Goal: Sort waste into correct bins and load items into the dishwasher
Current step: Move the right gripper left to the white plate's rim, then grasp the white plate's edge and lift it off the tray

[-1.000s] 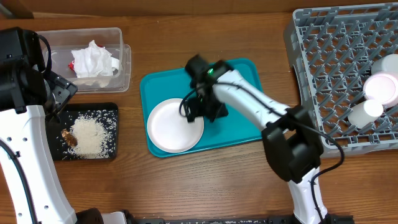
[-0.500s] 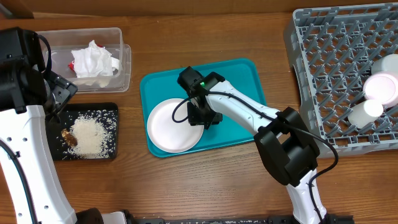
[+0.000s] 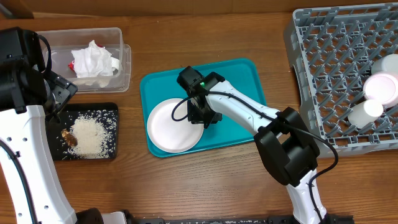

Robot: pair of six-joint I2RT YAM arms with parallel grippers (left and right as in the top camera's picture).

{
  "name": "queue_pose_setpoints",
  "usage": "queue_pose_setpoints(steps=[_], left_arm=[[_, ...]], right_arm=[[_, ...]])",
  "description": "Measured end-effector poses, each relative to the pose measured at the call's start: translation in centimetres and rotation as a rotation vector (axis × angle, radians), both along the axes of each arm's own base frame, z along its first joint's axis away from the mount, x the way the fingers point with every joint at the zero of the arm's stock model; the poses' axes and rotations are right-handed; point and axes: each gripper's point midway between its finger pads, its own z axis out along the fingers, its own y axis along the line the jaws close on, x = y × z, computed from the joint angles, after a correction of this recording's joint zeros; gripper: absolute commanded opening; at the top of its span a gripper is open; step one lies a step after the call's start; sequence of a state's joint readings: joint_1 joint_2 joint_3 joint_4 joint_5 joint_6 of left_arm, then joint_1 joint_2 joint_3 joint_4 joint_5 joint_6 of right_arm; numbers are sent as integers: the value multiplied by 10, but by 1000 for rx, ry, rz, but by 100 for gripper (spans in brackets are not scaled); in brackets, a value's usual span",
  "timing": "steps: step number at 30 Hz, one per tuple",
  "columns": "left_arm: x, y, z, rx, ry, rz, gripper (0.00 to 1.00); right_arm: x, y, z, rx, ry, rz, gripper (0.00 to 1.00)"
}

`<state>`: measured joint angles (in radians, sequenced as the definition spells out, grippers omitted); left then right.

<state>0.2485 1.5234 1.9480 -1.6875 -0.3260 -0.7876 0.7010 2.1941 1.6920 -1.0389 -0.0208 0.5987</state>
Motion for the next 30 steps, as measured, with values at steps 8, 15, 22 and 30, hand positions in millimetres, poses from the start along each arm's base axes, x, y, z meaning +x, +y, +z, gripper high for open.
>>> queue_pose_setpoints(steps=[8, 15, 22, 30], left_arm=[[0, 0, 0, 0, 0, 0, 100], [0, 0, 0, 0, 0, 0, 100], [0, 0, 0, 0, 0, 0, 100], [0, 0, 0, 0, 0, 0, 100]], right_arm=[[1, 0, -8, 7, -11, 0, 30], [-4, -3, -10, 6, -7, -3, 18], [-7, -3, -2, 7, 7, -1, 4], [15, -29, 55, -87, -18, -26, 4]])
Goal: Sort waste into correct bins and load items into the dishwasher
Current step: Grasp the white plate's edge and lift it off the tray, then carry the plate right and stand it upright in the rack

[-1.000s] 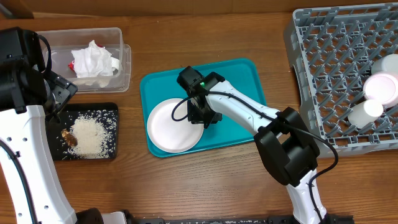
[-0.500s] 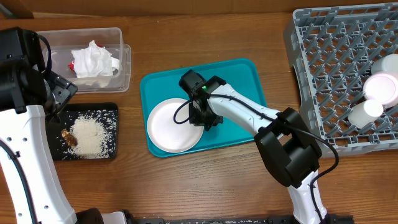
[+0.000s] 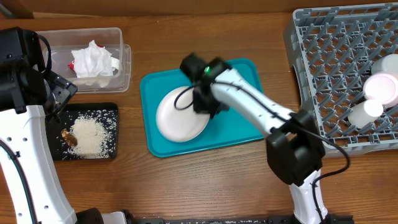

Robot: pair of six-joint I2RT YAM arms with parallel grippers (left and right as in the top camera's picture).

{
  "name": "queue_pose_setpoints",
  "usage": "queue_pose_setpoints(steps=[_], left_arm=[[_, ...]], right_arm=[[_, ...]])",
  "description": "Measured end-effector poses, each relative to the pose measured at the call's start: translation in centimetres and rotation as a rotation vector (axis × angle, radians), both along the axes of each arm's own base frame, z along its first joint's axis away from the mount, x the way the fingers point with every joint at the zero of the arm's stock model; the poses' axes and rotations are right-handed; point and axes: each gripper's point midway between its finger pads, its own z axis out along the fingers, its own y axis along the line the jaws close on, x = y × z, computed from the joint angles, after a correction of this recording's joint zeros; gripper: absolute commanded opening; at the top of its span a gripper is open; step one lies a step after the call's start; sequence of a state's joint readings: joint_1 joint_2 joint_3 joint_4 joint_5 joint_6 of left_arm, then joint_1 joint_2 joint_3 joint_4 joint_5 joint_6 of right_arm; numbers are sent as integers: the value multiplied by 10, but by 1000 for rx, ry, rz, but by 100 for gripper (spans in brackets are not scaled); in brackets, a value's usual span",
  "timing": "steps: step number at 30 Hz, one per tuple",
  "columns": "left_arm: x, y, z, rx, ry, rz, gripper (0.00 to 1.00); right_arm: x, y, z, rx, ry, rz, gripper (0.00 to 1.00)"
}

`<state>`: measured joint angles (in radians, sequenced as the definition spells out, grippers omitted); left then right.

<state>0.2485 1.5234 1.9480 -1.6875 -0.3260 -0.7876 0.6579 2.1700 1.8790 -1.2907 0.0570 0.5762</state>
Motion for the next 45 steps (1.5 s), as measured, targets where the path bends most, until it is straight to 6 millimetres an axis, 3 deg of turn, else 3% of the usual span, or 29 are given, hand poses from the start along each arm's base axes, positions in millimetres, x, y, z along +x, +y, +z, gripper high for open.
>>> queue_pose_setpoints(steps=[6, 13, 19, 23, 26, 30, 36, 45], left_arm=[[0, 0, 0, 0, 0, 0, 100], [0, 0, 0, 0, 0, 0, 100], [0, 0, 0, 0, 0, 0, 100], [0, 0, 0, 0, 0, 0, 100], [0, 0, 0, 0, 0, 0, 100], [0, 0, 0, 0, 0, 0, 100], [0, 0, 0, 0, 0, 0, 100], [0, 0, 0, 0, 0, 0, 100]], right_arm=[[48, -78, 77, -171, -150, -131, 4], [107, -206, 158, -341, -409, -403, 4], [134, -313, 183, -454, -522, -562, 4], [144, -368, 194, -488, -588, -654, 4], [149, -397, 203, -508, -634, -694, 4], [148, -420, 207, -535, -644, -710, 4], [152, -415, 203, -528, -632, -680, 4], [160, -412, 161, -539, -534, -641, 4]])
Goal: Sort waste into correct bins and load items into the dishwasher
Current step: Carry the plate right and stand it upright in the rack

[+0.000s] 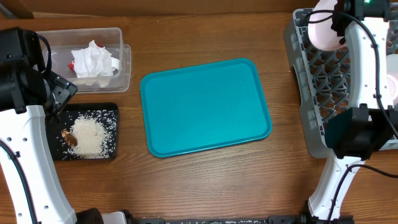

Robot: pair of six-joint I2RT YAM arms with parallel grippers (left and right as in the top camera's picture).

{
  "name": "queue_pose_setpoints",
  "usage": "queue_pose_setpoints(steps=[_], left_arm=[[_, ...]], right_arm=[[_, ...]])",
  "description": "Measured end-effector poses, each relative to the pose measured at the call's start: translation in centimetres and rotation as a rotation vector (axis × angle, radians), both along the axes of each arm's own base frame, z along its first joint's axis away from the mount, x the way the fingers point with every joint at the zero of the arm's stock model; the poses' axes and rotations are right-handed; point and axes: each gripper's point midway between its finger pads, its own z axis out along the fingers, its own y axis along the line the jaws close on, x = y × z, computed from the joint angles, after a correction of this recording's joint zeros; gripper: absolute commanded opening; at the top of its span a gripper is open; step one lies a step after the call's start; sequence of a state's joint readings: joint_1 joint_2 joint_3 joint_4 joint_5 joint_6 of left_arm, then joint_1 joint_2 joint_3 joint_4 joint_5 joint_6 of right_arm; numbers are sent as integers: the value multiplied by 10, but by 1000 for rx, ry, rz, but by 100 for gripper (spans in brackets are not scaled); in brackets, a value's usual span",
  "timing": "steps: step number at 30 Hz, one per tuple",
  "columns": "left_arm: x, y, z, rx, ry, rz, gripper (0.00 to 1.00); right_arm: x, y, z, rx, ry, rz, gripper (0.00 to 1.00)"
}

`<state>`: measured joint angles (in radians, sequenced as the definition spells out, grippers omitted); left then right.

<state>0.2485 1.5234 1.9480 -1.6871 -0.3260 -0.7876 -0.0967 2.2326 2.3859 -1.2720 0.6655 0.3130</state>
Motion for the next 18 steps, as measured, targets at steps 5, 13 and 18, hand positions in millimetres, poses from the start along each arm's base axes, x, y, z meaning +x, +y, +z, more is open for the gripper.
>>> queue_pose_setpoints(steps=[5, 13, 18], left_arm=[[0, 0, 0, 0, 0, 0, 100], [0, 0, 0, 0, 0, 0, 100], [0, 0, 0, 0, 0, 0, 100]], right_arm=[[3, 2, -10, 13, 16, 6, 4], [3, 2, -11, 15, 18, 8, 4], [4, 2, -17, 16, 30, 7, 4]])
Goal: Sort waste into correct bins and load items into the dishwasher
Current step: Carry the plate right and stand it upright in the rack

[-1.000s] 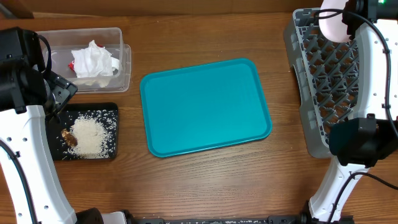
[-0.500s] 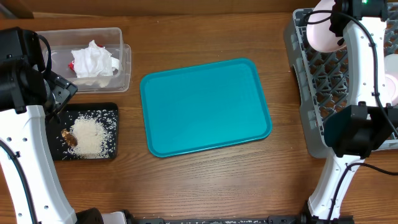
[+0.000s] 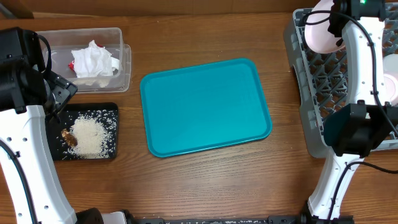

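Note:
The white plate [image 3: 317, 36] hangs tilted over the far left corner of the grey dishwasher rack [image 3: 311, 118], with my right gripper [image 3: 337, 26] shut on its rim. The teal tray [image 3: 205, 109] in the middle of the table holds nothing. My left gripper [image 3: 59, 94] hovers at the far left, between the clear bin [image 3: 122, 65] and the black tray [image 3: 112, 111]. Its fingers are too dark to read. The clear bin contains crumpled white tissue [image 3: 93, 59]. Rice and a brown scrap [image 3: 69, 138] lie on the black tray.
A white bowl [image 3: 393, 87] sits in the rack at the right edge, partly hidden by my right arm. The right arm's base and links [image 3: 351, 134] stand along the rack's left side. Bare wood lies in front of the teal tray.
The plate and the right gripper have shifted slightly over the rack's far left corner. The left arm, the bins and the tray stand as before.
My right gripper was down on the white plate lying on the teal tray. Then it held the plate tilted up off the tray. By the last moment the tray was empty and the plate was over the rack's far corner, where it remains.

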Robot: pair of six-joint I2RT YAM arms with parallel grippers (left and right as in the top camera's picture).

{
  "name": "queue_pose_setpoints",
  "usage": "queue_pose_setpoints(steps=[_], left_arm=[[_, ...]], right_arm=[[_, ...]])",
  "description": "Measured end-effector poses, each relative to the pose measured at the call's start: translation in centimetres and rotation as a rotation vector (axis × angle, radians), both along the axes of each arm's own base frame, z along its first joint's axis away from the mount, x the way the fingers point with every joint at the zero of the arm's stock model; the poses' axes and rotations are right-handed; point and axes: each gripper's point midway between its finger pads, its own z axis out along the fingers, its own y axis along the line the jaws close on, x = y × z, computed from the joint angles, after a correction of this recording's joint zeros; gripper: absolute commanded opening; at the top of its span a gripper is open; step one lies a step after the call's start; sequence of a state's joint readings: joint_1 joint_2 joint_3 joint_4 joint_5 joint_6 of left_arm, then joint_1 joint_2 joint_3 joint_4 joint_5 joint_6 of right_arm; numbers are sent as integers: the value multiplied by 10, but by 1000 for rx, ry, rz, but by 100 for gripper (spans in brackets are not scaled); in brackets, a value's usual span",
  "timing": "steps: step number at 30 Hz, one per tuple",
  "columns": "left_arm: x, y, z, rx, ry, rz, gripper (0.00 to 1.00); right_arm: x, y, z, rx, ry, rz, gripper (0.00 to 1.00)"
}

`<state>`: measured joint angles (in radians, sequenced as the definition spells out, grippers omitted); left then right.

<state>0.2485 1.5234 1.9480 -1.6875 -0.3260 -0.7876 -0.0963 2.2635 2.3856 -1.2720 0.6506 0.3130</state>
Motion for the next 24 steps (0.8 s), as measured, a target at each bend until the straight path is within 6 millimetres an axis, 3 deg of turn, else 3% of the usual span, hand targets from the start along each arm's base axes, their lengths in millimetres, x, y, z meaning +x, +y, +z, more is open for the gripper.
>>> queue_pose_setpoints(steps=[7, 15, 22, 24], left_arm=[[0, 0, 0, 0, 0, 0, 100], [0, 0, 0, 0, 0, 0, 100], [0, 0, 0, 0, 0, 0, 100], [0, 0, 0, 0, 0, 0, 100]], right_arm=[[3, 0, -18, 3, 34, 0, 4], [2, 2, -20, 5, 52, 5, 4], [1, 23, -22, 5, 72, 29, 4], [1, 30, -22, 3, 72, 36, 9]])
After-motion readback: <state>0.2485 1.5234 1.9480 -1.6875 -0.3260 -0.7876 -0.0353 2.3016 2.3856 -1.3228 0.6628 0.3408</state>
